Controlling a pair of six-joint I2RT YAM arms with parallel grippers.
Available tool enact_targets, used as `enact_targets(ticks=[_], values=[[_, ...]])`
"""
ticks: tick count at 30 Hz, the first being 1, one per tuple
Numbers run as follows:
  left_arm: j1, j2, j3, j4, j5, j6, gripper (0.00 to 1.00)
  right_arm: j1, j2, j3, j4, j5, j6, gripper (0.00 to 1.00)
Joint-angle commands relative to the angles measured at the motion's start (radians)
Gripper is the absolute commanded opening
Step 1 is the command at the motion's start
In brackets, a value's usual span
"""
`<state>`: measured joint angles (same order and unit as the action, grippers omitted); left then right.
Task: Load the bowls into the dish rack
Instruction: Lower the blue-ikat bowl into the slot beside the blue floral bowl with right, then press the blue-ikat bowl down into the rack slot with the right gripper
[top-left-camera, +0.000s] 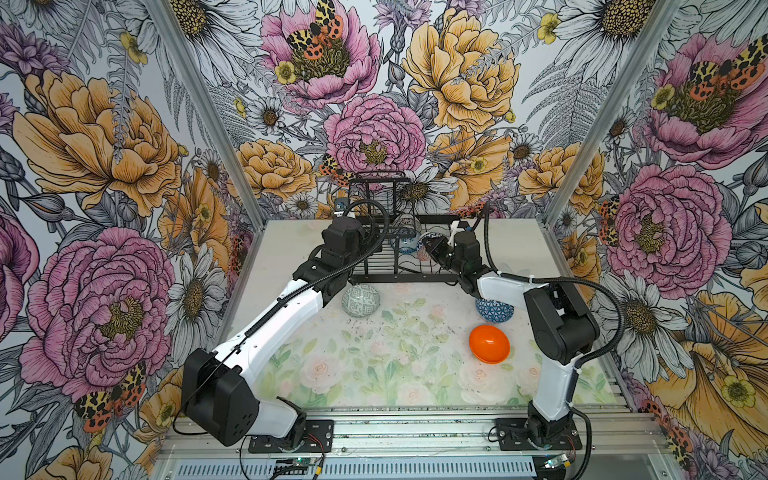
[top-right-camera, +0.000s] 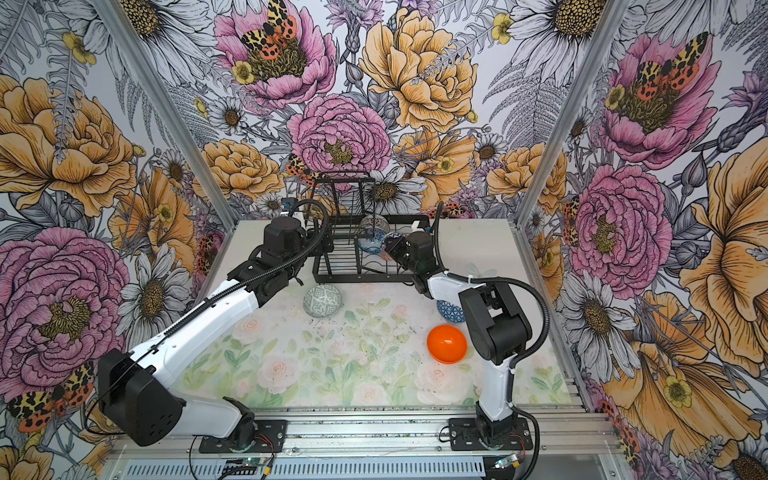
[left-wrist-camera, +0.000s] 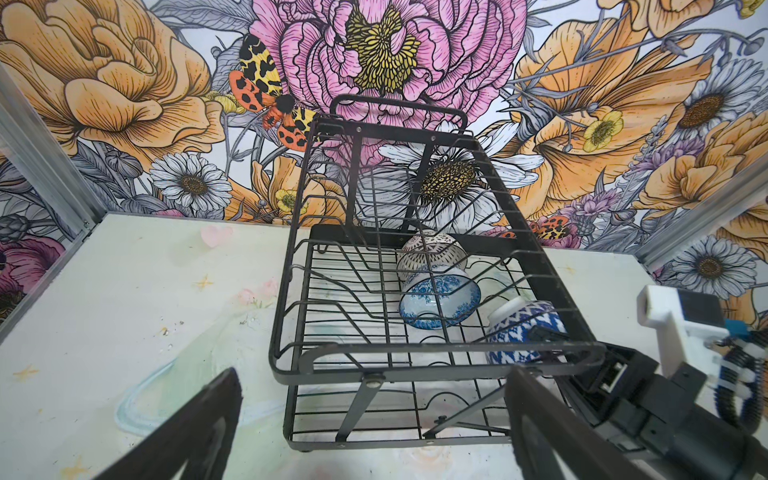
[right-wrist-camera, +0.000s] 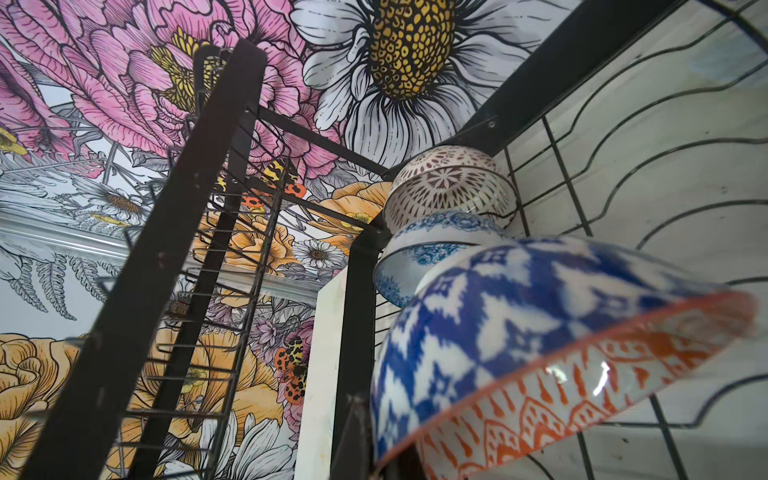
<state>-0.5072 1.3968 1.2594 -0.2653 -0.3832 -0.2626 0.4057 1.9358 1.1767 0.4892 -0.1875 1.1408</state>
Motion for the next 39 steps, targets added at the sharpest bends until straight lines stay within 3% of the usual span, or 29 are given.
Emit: enact_targets(ticks=[1, 39], values=[[0.017, 0.004, 0.021, 0.000, 0.015, 0.001, 0.99, 0.022, 0.026, 0.063, 0.139, 0.008, 0.022, 0.00], [0.022, 0.008, -0.004, 0.009, 0.055, -0.013, 0.99, 0.108, 0.264, 0.205, 0.227, 0.073, 0.139, 0.00]])
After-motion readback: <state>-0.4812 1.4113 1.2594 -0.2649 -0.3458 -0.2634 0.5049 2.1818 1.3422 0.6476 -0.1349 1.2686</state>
